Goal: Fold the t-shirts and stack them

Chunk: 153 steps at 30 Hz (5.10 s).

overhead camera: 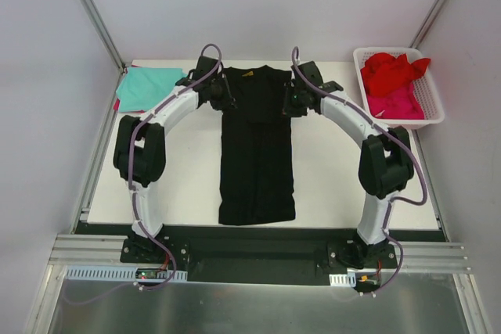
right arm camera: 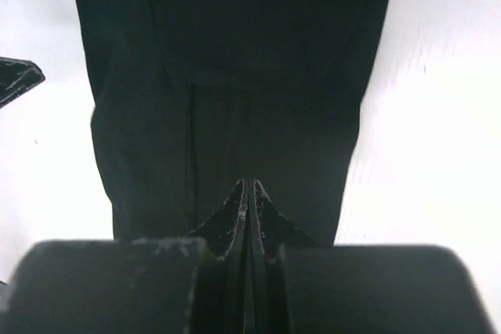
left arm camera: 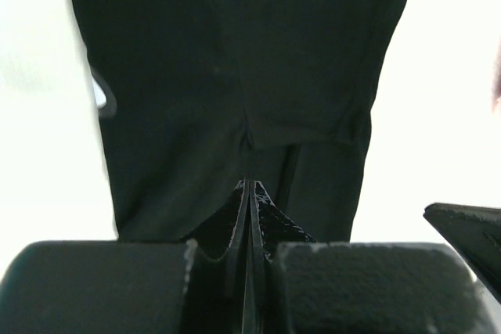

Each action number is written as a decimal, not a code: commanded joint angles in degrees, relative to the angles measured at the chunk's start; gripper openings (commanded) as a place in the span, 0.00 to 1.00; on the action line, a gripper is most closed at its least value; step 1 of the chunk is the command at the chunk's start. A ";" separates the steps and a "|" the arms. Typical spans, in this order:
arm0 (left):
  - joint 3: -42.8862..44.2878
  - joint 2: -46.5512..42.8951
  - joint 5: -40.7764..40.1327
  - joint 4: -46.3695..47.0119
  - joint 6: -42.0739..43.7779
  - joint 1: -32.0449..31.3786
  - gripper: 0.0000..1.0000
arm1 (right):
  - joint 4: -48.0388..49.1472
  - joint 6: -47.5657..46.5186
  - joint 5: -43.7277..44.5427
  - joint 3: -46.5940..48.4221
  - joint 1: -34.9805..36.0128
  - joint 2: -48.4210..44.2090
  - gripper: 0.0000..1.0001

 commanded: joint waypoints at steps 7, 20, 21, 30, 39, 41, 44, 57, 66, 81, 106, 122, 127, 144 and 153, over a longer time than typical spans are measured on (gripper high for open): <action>11.54 13.18 12.96 2.02 0.53 4.67 0.00 | 3.75 -0.68 -20.07 11.55 -6.66 14.02 0.01; 11.80 21.10 17.28 10.03 -5.53 5.90 0.00 | 6.04 3.36 -25.98 14.45 -9.73 22.01 0.01; 11.89 21.45 17.36 10.03 -5.88 6.08 0.00 | 6.22 3.63 -26.07 14.98 -10.00 22.46 0.01; 14.26 26.28 20.69 10.82 -11.06 8.71 0.00 | 5.87 8.19 -29.32 19.90 -12.37 28.52 0.01; 21.02 31.29 23.51 11.17 -13.44 10.56 0.00 | 7.09 13.03 -34.50 28.07 -15.27 35.55 0.01; 23.48 33.22 24.57 11.26 -14.23 10.82 0.00 | 8.23 14.97 -36.08 29.82 -16.24 37.57 0.01; 26.12 35.33 25.18 11.43 -15.11 11.26 0.00 | 9.64 16.72 -37.67 30.89 -16.94 39.07 0.01; 30.88 40.00 28.70 17.05 -18.81 13.28 0.00 | 17.02 23.40 -43.38 36.51 -18.17 43.90 0.01; 9.99 19.29 26.50 31.21 -8.35 13.46 0.00 | 16.52 13.05 -44.27 24.04 -17.65 26.17 0.08; -40.73 -20.98 24.15 30.94 -6.76 8.19 0.99 | 9.91 5.03 -31.09 -25.69 -13.52 -16.98 0.97; -71.16 -60.54 16.84 25.24 -16.61 -1.57 0.96 | 9.91 11.89 -23.52 -64.12 -10.71 -56.45 0.88; -81.01 -68.98 12.18 21.72 -23.11 -8.25 0.79 | 11.67 16.11 -21.94 -70.62 -8.07 -62.62 0.81; -81.80 -70.04 11.39 21.72 -25.22 -10.18 0.75 | 12.90 16.81 -21.32 -71.59 -7.10 -62.27 0.80; -83.74 -72.59 4.80 21.19 -32.25 -21.25 0.68 | 18.17 21.21 -16.76 -72.91 0.02 -59.10 0.78; -84.09 -70.76 2.51 20.75 -32.08 -22.14 0.61 | 18.35 22.53 -13.85 -74.14 2.83 -60.69 0.75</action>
